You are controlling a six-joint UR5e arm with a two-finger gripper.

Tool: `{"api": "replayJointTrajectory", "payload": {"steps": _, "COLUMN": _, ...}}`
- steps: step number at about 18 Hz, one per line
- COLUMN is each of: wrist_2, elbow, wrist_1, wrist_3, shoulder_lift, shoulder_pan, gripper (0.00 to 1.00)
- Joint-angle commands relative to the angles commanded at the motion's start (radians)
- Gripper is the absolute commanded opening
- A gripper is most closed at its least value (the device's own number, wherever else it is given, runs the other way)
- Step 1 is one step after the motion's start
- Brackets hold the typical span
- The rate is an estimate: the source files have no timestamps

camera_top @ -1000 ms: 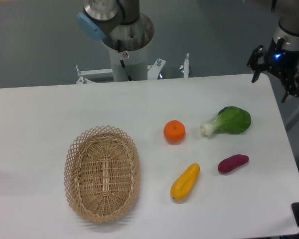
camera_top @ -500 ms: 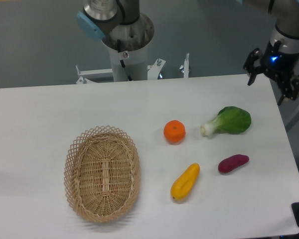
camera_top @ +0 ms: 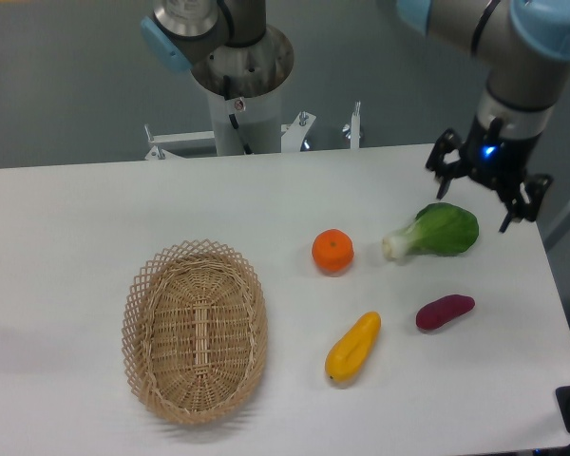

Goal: Pick up the mango from the table
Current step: 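Lower the gripper down over the yellow mango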

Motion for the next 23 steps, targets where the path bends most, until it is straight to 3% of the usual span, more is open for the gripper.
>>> {"api": "replayJointTrajectory", "payload": {"steps": 3, "wrist_2": -0.012, "elbow": -0.008, "wrist_1": 0.108, "wrist_3": -0.163, "shoulder_lift": -0.058, "shoulder_pan": -0.067, "gripper": 1.0}}
{"api": "replayJointTrajectory", "payload": {"steps": 6, "wrist_2": -0.011, "elbow": -0.008, "wrist_1": 0.184, "wrist_3": -0.215, "shoulder_lift": -0.112, "shoulder_pan": -0.117, "gripper": 1.0}}
{"api": "replayJointTrajectory", "payload": {"steps": 10, "wrist_2": -0.023, "elbow": -0.009, "wrist_1": 0.203, "wrist_3": -0.188, "shoulder_lift": -0.181, "shoulder_pan": -0.154, "gripper": 1.0}}
{"api": "replayJointTrajectory", "payload": {"steps": 17, "wrist_2": -0.028, "elbow": -0.067, "wrist_1": 0.211, "wrist_3": -0.024, "shoulder_lift": -0.23, "shoulder_pan": -0.181, "gripper": 1.0}}
{"api": "replayJointTrajectory", "payload": {"steps": 20, "wrist_2": -0.029, "elbow": -0.101, "wrist_1": 0.214, "wrist_3": -0.024, "shoulder_lift": -0.23, "shoulder_pan": -0.184, "gripper": 1.0}}
{"api": "replayJointTrajectory", "payload": {"steps": 23, "wrist_2": -0.028, "elbow": -0.135, "wrist_1": 0.31, "wrist_3": -0.027, "shoulder_lift": -0.249, "shoulder_pan": -0.189, "gripper": 1.0}}
